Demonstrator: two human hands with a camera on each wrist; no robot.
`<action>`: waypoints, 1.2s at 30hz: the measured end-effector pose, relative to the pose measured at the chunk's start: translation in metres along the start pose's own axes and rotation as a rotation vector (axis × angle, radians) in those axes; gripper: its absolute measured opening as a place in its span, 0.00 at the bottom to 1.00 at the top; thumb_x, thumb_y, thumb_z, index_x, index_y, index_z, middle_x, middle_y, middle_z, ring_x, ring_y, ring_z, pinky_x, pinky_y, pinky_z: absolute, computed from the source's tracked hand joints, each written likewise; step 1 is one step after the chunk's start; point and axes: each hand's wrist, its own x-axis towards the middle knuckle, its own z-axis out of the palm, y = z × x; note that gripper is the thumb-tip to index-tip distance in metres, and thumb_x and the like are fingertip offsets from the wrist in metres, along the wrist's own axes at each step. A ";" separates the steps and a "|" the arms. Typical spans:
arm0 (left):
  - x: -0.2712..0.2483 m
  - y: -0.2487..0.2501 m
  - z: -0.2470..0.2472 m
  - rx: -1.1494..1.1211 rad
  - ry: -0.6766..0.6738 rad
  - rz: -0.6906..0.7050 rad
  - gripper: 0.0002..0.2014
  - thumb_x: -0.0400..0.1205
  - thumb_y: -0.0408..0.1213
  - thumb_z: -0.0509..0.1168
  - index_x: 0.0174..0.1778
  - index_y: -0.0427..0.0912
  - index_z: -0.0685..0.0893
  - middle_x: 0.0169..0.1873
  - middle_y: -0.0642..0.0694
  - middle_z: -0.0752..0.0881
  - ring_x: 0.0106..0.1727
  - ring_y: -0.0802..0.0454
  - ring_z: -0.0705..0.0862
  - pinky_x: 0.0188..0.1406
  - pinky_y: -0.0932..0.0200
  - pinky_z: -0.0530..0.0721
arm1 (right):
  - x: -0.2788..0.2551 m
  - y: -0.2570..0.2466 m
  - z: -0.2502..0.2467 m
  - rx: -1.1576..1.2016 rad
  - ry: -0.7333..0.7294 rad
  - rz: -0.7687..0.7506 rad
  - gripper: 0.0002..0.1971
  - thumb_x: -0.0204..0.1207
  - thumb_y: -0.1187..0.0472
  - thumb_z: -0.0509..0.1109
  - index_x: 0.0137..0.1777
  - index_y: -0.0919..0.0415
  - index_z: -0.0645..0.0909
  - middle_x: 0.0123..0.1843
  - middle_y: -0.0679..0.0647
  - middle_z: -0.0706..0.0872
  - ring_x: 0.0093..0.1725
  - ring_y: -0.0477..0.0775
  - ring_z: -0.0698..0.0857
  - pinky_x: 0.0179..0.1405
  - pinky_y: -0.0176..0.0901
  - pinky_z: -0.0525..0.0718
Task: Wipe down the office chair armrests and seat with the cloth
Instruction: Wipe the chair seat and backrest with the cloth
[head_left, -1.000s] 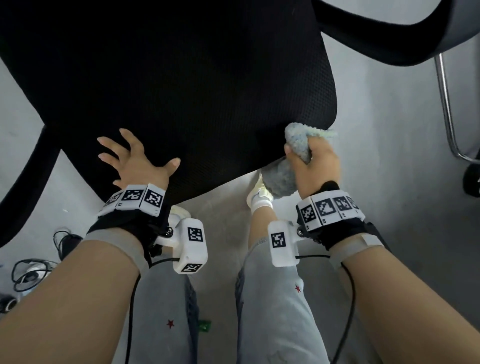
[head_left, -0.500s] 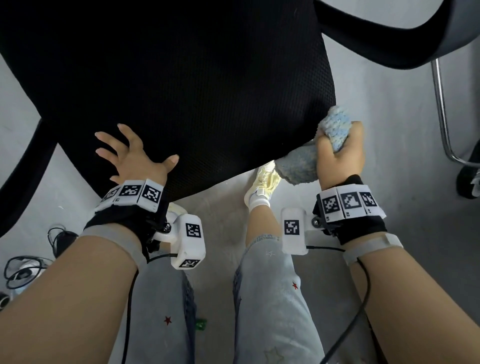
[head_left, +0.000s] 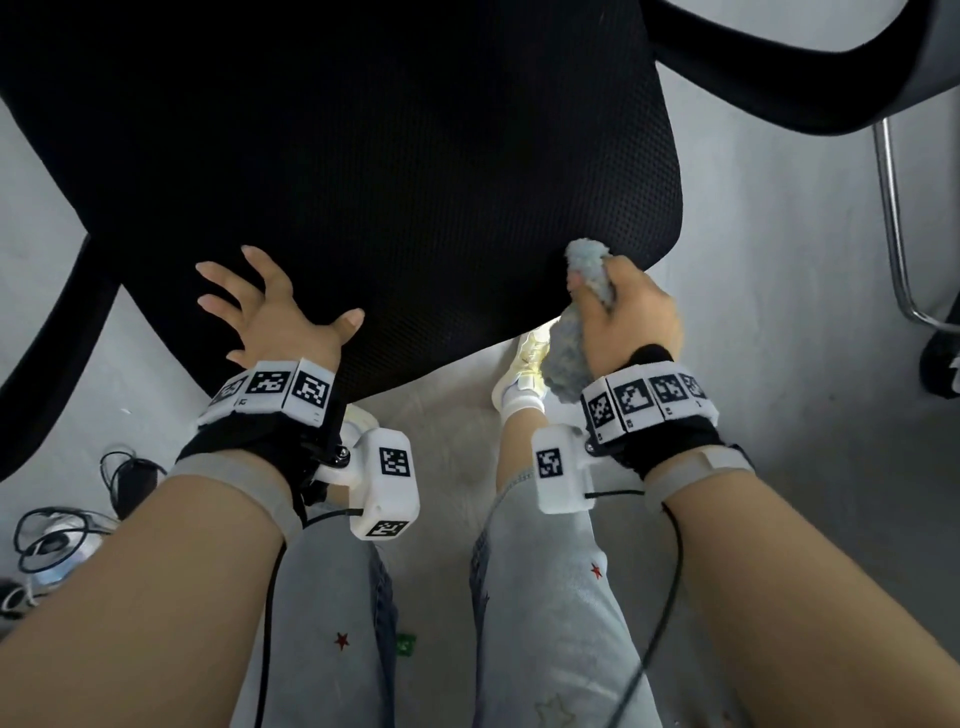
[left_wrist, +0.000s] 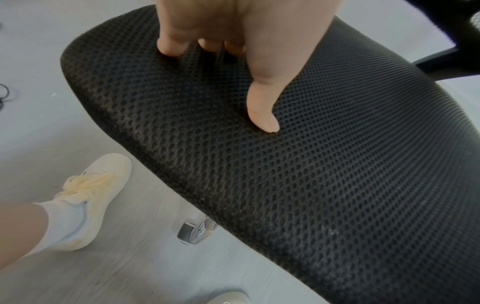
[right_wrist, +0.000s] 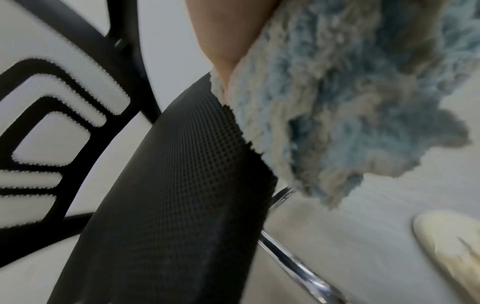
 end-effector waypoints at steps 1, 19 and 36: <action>0.000 0.001 0.000 0.005 0.001 -0.006 0.52 0.74 0.46 0.70 0.80 0.45 0.37 0.79 0.37 0.28 0.80 0.35 0.31 0.75 0.26 0.49 | -0.003 -0.005 0.004 0.068 0.024 0.070 0.15 0.79 0.48 0.61 0.52 0.60 0.76 0.45 0.59 0.84 0.45 0.64 0.83 0.45 0.54 0.82; 0.008 -0.004 -0.002 0.064 0.019 0.006 0.52 0.73 0.46 0.71 0.80 0.46 0.37 0.79 0.38 0.29 0.81 0.36 0.33 0.73 0.24 0.52 | -0.027 -0.036 0.030 0.012 -0.225 0.047 0.14 0.80 0.50 0.59 0.62 0.53 0.74 0.56 0.61 0.83 0.54 0.65 0.82 0.47 0.48 0.75; 0.010 -0.009 -0.015 0.134 -0.009 0.051 0.53 0.72 0.53 0.70 0.80 0.46 0.37 0.79 0.36 0.30 0.81 0.34 0.35 0.73 0.28 0.62 | -0.017 -0.074 0.030 -0.326 -0.364 -0.282 0.16 0.81 0.50 0.58 0.65 0.54 0.74 0.58 0.60 0.83 0.55 0.66 0.83 0.54 0.55 0.80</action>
